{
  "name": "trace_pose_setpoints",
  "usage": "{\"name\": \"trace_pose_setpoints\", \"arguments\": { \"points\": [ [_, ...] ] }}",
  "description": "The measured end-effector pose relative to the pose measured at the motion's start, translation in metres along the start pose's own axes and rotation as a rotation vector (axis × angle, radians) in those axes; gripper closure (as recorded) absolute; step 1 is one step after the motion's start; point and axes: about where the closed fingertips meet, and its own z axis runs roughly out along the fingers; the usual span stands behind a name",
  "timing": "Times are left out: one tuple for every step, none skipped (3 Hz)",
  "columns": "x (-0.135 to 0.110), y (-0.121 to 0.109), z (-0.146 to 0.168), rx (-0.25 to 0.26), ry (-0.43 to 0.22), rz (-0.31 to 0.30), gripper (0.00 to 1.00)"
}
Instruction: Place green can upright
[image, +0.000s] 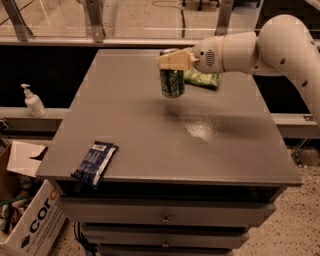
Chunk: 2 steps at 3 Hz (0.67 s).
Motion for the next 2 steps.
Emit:
{"name": "trace_pose_setpoints", "arguments": {
  "points": [
    [-0.009, -0.003, 0.003, 0.054, 0.033, -0.057, 1.00],
    [-0.026, -0.002, 0.006, 0.077, 0.029, -0.081, 1.00]
  ]
}}
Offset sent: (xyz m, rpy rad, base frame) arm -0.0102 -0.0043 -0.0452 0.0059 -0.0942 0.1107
